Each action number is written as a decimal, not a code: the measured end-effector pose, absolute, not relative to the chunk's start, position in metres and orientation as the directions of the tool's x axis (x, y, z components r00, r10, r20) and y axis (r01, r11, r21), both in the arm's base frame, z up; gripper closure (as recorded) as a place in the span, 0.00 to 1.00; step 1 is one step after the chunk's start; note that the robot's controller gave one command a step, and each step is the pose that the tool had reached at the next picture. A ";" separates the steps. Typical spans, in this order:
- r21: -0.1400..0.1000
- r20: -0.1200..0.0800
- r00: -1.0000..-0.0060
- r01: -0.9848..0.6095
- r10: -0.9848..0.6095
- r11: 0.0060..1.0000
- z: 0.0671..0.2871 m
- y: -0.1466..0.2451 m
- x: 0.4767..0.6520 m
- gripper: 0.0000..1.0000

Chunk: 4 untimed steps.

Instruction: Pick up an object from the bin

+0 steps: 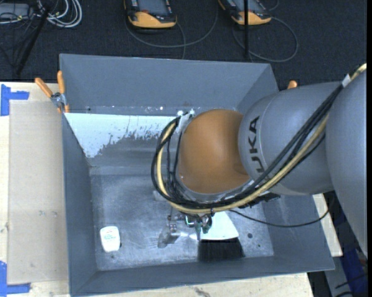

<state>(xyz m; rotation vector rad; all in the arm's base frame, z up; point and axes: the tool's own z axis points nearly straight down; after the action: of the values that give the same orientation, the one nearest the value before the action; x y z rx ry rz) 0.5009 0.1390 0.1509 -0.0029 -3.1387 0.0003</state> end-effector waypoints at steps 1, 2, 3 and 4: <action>0.000 0.003 -1.000 0.003 0.003 1.000 0.151 0.139 0.501 0.00; 0.002 -0.002 -0.999 -0.050 -0.050 0.999 0.120 0.106 0.503 0.00; 0.000 0.003 -0.998 -0.063 -0.063 0.998 0.109 0.094 0.505 0.00; -0.006 0.010 -0.937 -0.350 -0.350 0.937 0.075 0.096 0.470 1.00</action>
Offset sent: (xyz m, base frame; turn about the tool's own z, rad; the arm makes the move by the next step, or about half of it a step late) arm 0.0032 -0.0615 -0.0555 -0.0758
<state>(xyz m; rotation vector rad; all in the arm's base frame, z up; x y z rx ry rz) 0.4702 0.0965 0.0750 0.5574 -3.0827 0.0121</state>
